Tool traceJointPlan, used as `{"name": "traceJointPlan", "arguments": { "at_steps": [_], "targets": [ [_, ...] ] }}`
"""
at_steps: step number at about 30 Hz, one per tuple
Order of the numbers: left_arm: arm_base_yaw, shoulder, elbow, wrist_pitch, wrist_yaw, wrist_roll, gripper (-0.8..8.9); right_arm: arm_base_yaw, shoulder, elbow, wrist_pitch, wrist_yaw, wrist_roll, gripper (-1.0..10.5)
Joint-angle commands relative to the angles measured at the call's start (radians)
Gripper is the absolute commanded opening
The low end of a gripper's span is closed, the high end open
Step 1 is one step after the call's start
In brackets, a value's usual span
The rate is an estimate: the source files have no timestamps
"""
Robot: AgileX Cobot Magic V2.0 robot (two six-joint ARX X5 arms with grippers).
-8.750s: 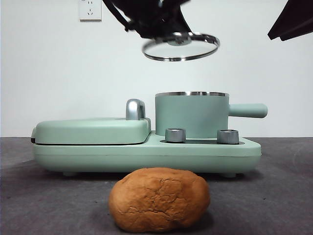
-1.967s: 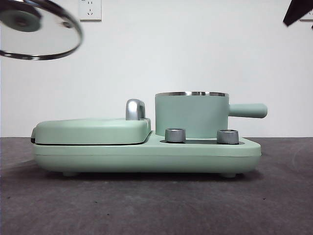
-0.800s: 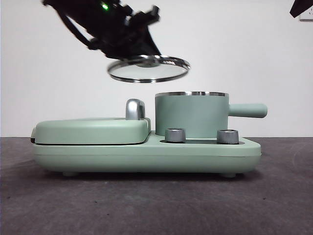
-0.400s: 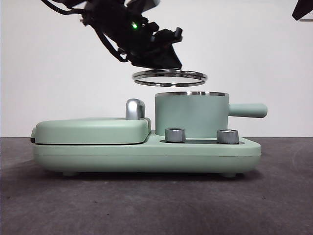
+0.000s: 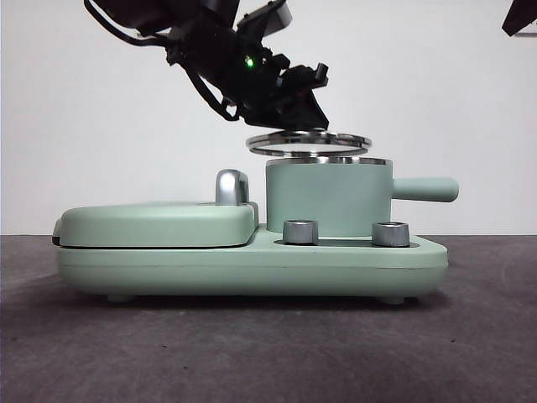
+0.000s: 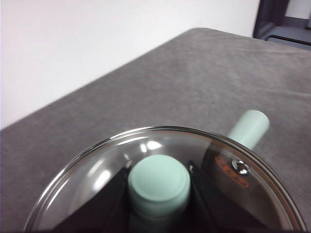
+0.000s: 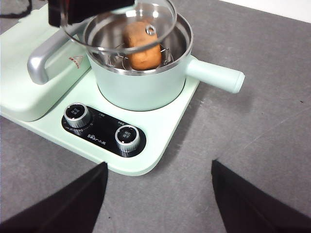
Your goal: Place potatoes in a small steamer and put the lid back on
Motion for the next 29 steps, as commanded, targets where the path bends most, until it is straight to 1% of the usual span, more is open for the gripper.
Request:
{"name": "traceJointPlan", "arguments": {
  "at_steps": [1, 6, 13, 23, 29],
  "targets": [
    [-0.010, 0.021, 0.042, 0.036, 0.021, 0.011, 0.09, 0.005, 0.006, 0.008, 0.007, 0.005, 0.003, 3.3],
    [-0.010, 0.032, 0.042, 0.073, 0.049, 0.010, 0.09, 0.005, 0.006, 0.008, 0.007, 0.005, 0.003, 3.3],
    [-0.010, 0.049, 0.042, 0.082, 0.079, 0.010, 0.09, 0.005, 0.006, 0.008, 0.006, 0.005, 0.003, 3.3],
    [-0.010, 0.066, 0.043, 0.092, 0.079, 0.014, 0.09, 0.005, 0.006, 0.008, 0.006, 0.005, 0.003, 3.3],
    [-0.010, 0.067, 0.043, 0.124, 0.080, 0.014, 0.09, 0.005, 0.006, 0.008, 0.006, 0.005, 0.003, 3.3]
  ]
}}
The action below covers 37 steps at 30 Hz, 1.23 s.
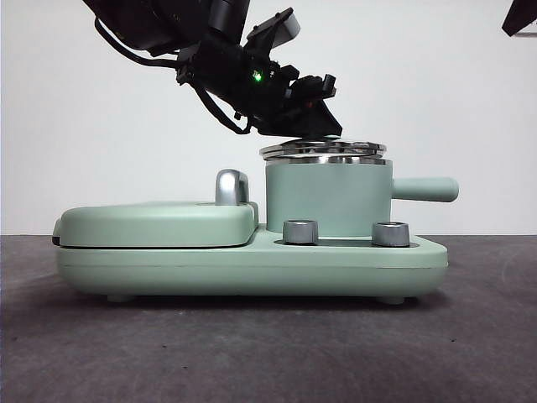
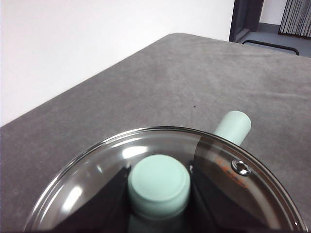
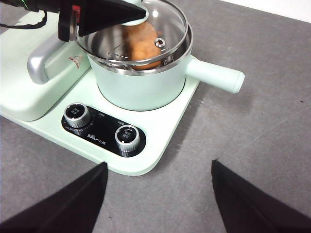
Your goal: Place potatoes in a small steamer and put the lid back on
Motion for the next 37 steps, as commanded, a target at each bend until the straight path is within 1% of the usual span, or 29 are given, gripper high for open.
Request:
{"name": "traceJointPlan", "arguments": {
  "at_steps": [1, 13, 17, 37],
  "targets": [
    [-0.008, 0.020, 0.039, 0.043, 0.006, 0.006, 0.09, 0.005, 0.006, 0.008, 0.006, 0.005, 0.003, 3.3],
    [-0.008, 0.034, 0.039, 0.047, 0.006, 0.006, 0.09, 0.005, 0.007, 0.008, 0.006, 0.006, 0.003, 3.3],
    [-0.008, 0.045, 0.039, 0.048, 0.006, 0.006, 0.09, 0.005, 0.007, 0.008, 0.006, 0.024, 0.002, 3.3],
    [-0.021, 0.084, 0.058, 0.042, 0.024, 0.005, 0.09, 0.005, 0.014, 0.008, 0.007, 0.027, 0.003, 3.3]
  ]
}}
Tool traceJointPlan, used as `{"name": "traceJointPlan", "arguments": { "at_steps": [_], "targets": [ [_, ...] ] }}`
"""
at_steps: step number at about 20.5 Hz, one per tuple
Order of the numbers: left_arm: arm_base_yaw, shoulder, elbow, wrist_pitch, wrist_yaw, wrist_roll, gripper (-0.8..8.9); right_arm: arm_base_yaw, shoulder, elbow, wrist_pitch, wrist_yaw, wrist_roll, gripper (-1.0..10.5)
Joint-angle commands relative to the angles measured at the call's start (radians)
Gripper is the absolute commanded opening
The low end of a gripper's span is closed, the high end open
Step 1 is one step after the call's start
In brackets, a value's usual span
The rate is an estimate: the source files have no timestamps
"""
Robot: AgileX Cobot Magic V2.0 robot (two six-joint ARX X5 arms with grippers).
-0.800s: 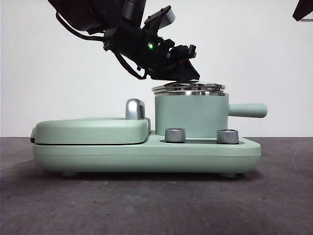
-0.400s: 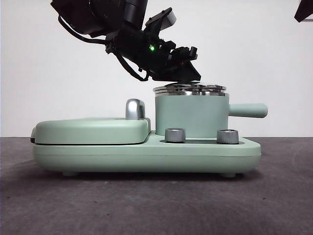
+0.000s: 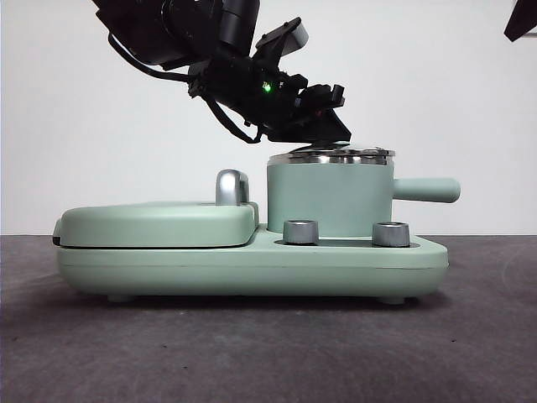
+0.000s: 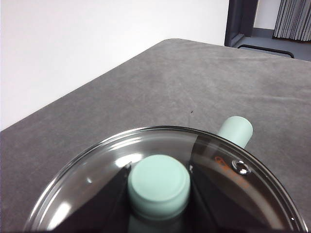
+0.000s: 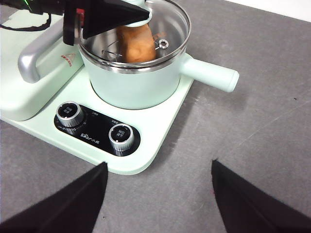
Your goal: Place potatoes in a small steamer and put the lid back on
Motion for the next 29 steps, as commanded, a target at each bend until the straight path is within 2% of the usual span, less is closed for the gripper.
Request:
{"name": "traceJointPlan", "arguments": {
  "at_steps": [1, 10, 13, 19, 29],
  "targets": [
    [-0.013, 0.027, 0.025, 0.006, 0.006, 0.000, 0.09, 0.005, 0.005, 0.008, 0.007, 0.003, 0.003, 3.3],
    [-0.013, 0.024, 0.027, -0.009, 0.005, 0.000, 0.09, 0.005, 0.005, 0.008, 0.007, 0.003, 0.003, 3.3],
    [-0.013, 0.019, 0.050, -0.073, -0.004, 0.008, 0.09, 0.005, 0.005, 0.008, 0.007, 0.003, 0.004, 3.3],
    [-0.011, 0.017, 0.122, -0.229, -0.006, 0.074, 0.09, 0.005, 0.005, 0.008, 0.007, 0.003, 0.004, 3.3],
    [-0.011, 0.017, 0.129, -0.246, -0.006, 0.084, 0.09, 0.005, 0.005, 0.008, 0.006, 0.003, 0.004, 3.3]
  ]
}}
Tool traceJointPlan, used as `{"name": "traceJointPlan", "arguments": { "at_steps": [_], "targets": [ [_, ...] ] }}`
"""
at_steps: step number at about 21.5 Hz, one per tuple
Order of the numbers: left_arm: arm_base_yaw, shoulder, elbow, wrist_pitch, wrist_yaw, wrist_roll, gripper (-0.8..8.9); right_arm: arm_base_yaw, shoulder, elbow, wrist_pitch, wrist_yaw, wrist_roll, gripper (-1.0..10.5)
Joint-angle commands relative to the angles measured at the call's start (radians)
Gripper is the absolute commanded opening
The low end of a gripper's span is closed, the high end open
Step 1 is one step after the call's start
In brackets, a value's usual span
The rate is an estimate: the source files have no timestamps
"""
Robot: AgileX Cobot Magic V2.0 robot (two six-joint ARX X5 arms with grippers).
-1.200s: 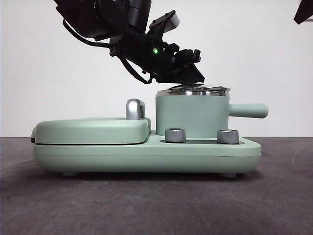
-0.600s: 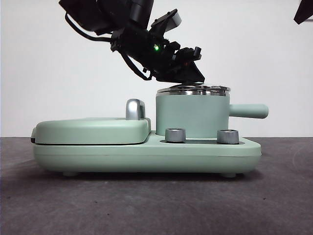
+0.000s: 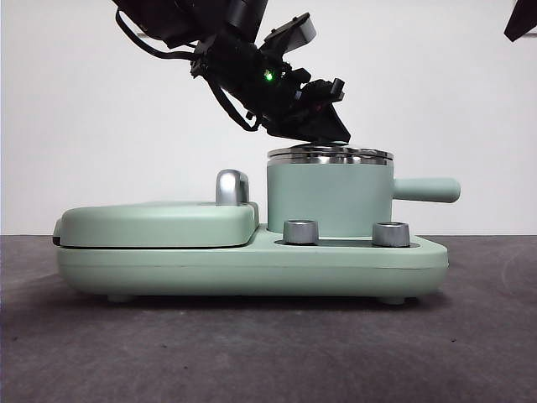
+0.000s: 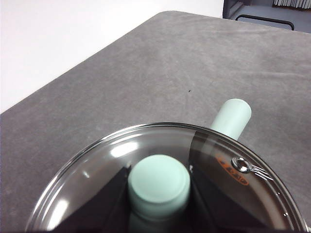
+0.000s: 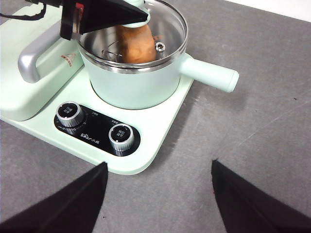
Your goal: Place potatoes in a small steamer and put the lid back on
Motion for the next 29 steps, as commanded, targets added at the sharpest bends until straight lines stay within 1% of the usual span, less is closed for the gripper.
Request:
{"name": "traceJointPlan", "arguments": {
  "at_steps": [1, 2, 6, 9, 12, 14, 15, 20, 23, 27, 29],
  "targets": [
    [-0.010, 0.017, 0.022, -0.012, 0.002, 0.018, 0.14, 0.005, 0.005, 0.008, 0.006, 0.003, 0.003, 3.3],
    [-0.010, 0.017, 0.022, -0.012, 0.002, 0.018, 0.37, 0.005, 0.005, 0.008, 0.006, 0.003, 0.003, 3.3],
    [-0.010, 0.017, 0.022, -0.012, 0.002, 0.018, 2.03, 0.005, 0.005, 0.008, 0.006, 0.003, 0.003, 3.3],
    [-0.010, 0.015, 0.022, -0.014, 0.002, 0.017, 2.56, 0.005, 0.005, 0.008, 0.006, 0.003, 0.003, 3.3],
    [-0.010, 0.005, 0.022, -0.019, 0.002, 0.012, 2.61, 0.005, 0.005, 0.008, 0.002, 0.003, 0.003, 3.3],
    [-0.010, -0.010, 0.022, -0.029, 0.002, 0.007, 2.97, 0.005, 0.005, 0.008, -0.002, 0.003, 0.003, 3.3],
    [-0.010, -0.023, 0.022, -0.042, 0.002, 0.004, 3.12, 0.005, 0.005, 0.008, -0.002, 0.003, 0.003, 3.3],
    [0.000, -0.110, 0.022, -0.155, 0.003, -0.031, 3.12, 0.005, 0.005, 0.008, -0.013, 0.003, 0.003, 3.3],
    [0.024, -0.169, 0.022, -0.243, 0.014, -0.086, 3.12, 0.005, 0.005, 0.008, -0.017, 0.003, 0.003, 3.3],
    [0.084, -0.243, 0.019, -0.349, 0.042, -0.204, 3.11, 0.005, 0.005, 0.008, -0.020, 0.003, 0.003, 3.3],
    [0.120, -0.278, 0.011, -0.387, 0.068, -0.239, 3.10, 0.005, 0.005, 0.008, -0.023, 0.003, 0.004, 3.3]
  ]
}}
